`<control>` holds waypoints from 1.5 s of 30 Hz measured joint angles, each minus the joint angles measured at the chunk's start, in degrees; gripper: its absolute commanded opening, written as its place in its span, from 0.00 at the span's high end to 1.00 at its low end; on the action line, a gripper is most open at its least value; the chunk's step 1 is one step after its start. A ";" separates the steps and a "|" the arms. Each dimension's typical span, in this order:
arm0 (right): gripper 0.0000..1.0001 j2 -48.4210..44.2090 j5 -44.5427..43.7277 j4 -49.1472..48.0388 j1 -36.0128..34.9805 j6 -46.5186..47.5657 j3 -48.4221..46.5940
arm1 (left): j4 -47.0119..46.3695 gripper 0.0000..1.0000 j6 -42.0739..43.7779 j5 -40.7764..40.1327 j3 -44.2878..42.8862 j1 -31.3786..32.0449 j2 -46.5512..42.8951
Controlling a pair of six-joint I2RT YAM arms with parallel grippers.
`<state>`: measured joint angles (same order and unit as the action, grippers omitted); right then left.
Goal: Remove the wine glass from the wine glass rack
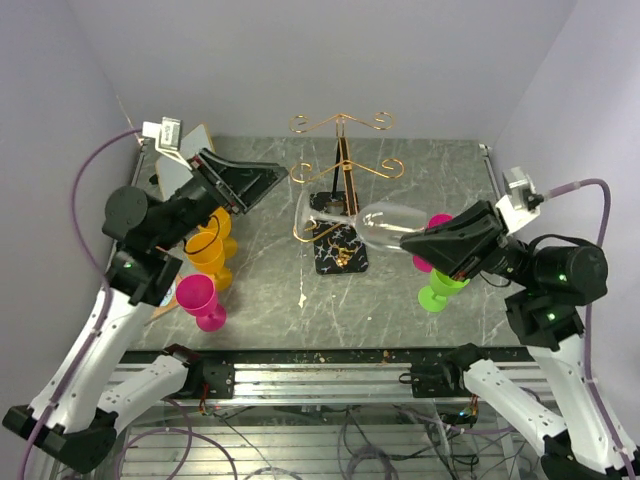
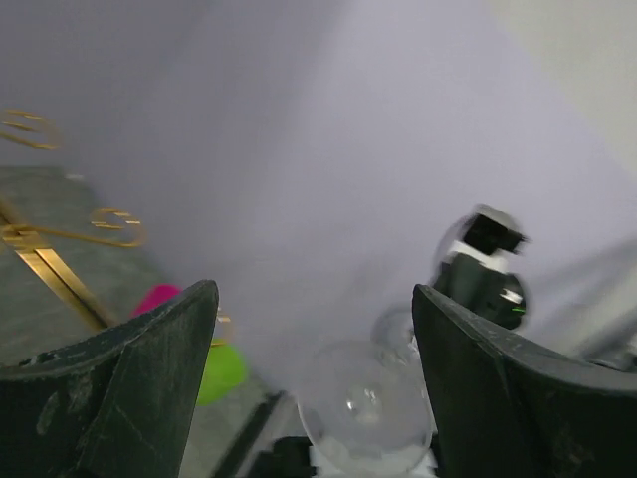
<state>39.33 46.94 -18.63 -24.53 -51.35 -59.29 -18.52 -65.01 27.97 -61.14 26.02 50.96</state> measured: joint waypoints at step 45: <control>0.82 14.60 -52.17 84.59 -12.68 21.55 1.53 | 48.26 0.10 35.28 -24.79 -16.81 0.00 -3.17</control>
<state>53.93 -5.23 65.95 -37.21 -29.80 -57.76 29.74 -29.74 3.18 -77.95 26.02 47.79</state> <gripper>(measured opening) 0.082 0.897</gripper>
